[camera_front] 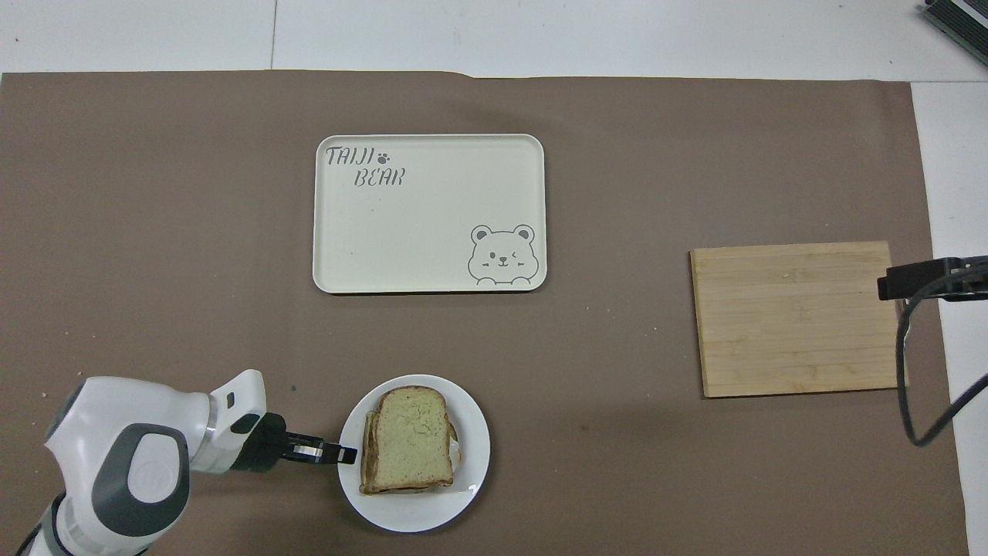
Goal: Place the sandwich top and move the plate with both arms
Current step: 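Push the plate with the left gripper onto the bear tray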
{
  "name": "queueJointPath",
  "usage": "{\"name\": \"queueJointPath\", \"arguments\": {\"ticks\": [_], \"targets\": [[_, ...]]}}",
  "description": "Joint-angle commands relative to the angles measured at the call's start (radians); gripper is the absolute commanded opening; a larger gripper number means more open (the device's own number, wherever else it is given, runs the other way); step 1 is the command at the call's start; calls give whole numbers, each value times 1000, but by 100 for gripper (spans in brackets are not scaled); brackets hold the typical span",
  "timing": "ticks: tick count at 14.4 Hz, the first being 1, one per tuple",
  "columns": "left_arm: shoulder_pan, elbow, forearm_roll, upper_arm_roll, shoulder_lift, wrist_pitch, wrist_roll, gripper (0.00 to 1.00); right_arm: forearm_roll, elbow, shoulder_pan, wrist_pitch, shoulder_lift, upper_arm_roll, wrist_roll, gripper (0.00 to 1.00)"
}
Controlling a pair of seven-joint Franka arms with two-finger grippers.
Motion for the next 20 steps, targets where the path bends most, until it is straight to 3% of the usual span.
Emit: {"name": "queueJointPath", "arguments": {"ticks": [1,5,8,14,20], "targets": [[81,152,-61,-6,97,-127,34,0,9,-4,-11,-11,-10,-2,-13,100],[75,295,-225,-7,197,-47,33,0,9,-7,25,-8,-10,-39,-11,100],[14,411,-288,-45,299,228,-16,0,7,-16,28,-8,-13,-50,-17,100],[15,628,-382,-59,546,255,-21,0,7,-18,52,-5,-14,-74,-14,100],[6,673,-388,-121,626,397,-24,0,21,-9,49,-6,-11,-70,-17,100]]}}
